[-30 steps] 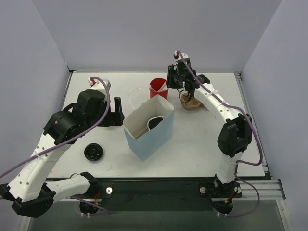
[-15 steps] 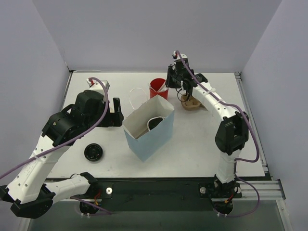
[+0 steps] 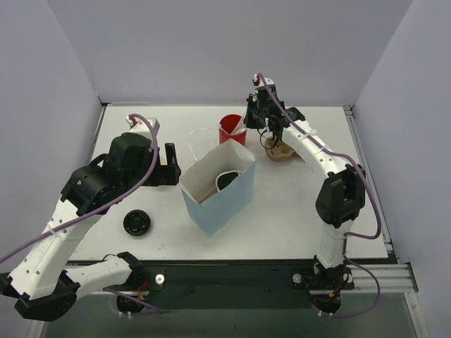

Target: Pack the takeout coffee

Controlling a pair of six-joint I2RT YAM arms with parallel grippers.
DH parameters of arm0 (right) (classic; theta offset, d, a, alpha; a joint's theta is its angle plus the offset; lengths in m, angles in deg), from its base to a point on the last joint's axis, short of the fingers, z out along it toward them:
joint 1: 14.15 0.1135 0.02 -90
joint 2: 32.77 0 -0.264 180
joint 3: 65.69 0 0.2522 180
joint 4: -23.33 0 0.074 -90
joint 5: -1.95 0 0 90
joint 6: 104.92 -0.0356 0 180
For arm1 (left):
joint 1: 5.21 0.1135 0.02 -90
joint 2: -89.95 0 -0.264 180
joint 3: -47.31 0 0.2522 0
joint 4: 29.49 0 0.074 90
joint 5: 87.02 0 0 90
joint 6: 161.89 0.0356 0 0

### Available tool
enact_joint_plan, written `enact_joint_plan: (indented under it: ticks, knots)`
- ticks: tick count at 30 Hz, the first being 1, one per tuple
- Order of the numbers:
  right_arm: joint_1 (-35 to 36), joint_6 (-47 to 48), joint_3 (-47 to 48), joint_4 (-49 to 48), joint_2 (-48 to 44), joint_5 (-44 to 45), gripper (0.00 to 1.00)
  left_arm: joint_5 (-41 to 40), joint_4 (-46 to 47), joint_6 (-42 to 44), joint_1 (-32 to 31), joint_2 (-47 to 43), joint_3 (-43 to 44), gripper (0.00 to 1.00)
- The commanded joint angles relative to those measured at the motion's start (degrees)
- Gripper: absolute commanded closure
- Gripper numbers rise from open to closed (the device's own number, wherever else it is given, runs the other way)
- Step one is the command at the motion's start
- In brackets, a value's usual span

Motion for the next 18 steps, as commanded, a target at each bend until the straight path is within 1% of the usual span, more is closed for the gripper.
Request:
enact_joint_plan:
  ticks: [1,5,11,15,18]
  knots:
    - [0.24,0.88,0.72,-0.6,-5.84,0.04,1.0,-0.14,4.24,-0.1,0.4,-1.51,-1.05,0.06]
    - [0.24,1.14,1.77,-0.07,-7.34,-0.22,1.0,-0.14,5.82,0.69,0.4,-1.69,-2.27,0.06]
    - [0.24,1.05,6.6,3.44,-9.19,-0.84,1.0,0.65,9.33,1.84,0.4,-4.23,-7.28,0.06]
    - [0.41,0.53,9.59,7.13,-12.52,-0.22,1.0,0.57,11.27,3.59,0.49,-4.94,-8.08,0.06]
    - [0.5,0.44,12.4,11.44,-15.67,0.74,1.0,0.3,13.28,7.01,0.49,-5.55,-8.87,0.06]
